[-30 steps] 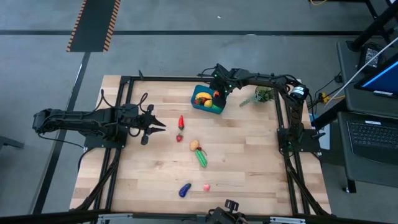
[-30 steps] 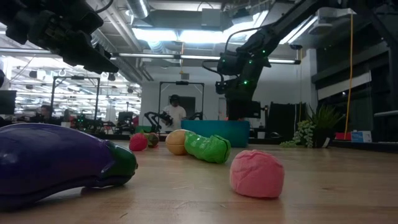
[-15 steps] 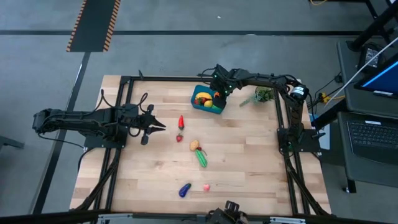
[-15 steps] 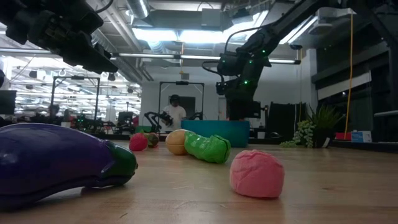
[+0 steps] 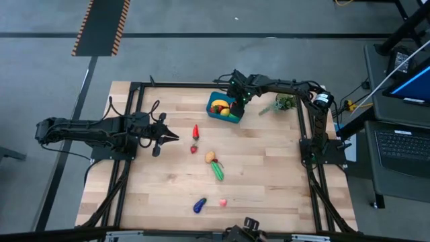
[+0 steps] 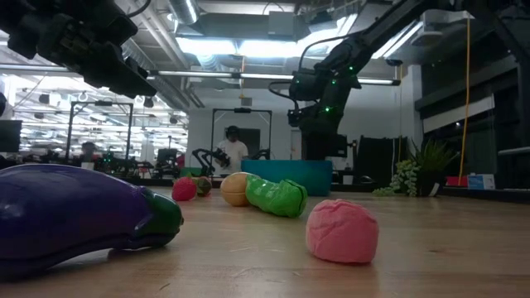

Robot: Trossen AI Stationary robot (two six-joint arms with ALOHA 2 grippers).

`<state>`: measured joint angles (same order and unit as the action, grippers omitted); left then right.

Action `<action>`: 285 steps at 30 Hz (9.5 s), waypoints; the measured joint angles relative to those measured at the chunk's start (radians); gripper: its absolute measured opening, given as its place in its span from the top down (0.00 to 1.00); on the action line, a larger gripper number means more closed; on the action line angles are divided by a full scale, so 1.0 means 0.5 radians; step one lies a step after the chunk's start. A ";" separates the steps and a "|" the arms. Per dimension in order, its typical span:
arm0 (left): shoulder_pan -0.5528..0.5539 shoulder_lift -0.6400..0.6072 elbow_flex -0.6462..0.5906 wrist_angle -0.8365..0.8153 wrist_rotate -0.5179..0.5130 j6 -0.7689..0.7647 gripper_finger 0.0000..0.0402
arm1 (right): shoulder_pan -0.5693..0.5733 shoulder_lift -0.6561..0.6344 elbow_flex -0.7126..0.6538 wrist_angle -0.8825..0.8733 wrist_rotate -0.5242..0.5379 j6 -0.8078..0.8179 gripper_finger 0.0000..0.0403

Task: Pick and placing Produce into tupperware
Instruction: Put the red strawberry into the blue bin

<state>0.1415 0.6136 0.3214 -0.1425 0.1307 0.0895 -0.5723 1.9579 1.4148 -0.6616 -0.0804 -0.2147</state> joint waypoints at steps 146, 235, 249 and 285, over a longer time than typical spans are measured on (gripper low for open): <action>-0.326 1.905 1.053 -0.600 -0.533 -1.481 0.47 | 0.812 -2.314 -2.086 1.597 0.279 0.676 0.51; -0.352 1.775 1.050 -0.658 -0.736 -0.931 0.69 | 0.813 -2.314 -2.086 1.575 0.278 0.682 0.51; -0.360 1.034 0.699 -0.683 -0.938 -0.902 0.69 | 0.813 -2.313 -2.086 1.557 0.278 0.681 0.51; -0.176 0.272 -0.209 1.100 0.144 -0.330 0.69 | 0.813 -2.309 -2.086 1.546 0.278 0.682 0.51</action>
<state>0.0536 0.7494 0.2169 0.4073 0.2025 -0.0753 -0.1658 0.8032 0.3717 0.1116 0.0586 0.1261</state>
